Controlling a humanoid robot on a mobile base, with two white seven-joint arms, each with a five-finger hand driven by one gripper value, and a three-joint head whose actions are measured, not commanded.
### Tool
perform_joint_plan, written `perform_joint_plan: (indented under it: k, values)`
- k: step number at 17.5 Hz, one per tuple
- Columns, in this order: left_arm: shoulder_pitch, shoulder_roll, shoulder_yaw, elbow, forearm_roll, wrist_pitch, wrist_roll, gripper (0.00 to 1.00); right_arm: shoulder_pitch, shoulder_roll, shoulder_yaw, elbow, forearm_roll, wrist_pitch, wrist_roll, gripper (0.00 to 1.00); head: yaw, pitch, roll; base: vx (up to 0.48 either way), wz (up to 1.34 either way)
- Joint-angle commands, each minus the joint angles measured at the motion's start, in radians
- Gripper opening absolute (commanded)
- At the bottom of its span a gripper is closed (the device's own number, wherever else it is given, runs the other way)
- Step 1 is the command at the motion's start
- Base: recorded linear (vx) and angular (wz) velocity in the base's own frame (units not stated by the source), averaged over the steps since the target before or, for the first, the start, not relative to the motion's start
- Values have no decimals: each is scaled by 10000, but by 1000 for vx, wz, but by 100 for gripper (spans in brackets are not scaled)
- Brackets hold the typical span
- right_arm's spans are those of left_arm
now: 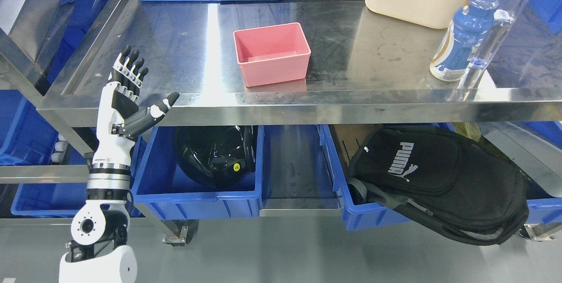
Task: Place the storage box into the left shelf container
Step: 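Reach the left hand forward toward the pink box on the shelf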
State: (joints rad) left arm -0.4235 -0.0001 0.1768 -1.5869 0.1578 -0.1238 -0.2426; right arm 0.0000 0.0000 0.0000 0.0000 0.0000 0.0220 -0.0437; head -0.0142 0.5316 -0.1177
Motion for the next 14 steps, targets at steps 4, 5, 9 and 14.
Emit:
perform_joint_plan:
  k: [4,5,9,14]
  values:
    - [-75,175,149,-69,2,-111,-29,100,-15,-174,-46,-175,0,-5,-7,100,0,0,0,0,0]
    - [-213,175,164,-54,-14,-127,-59,100,0,-174,-46,-175,0,-5,-7,100,0,0,0,0,0]
    - [-1696,1803,89,144,-212,10,-1711,99,0,-174,-46,-175,0,-5,-7,100,0,0,0,0,0]
    - [-3724,3051,-1486,728,-1605,348,-3903,96,-15,-174,-46,-175,0,-5,-7,100,0,0,0,0,0]
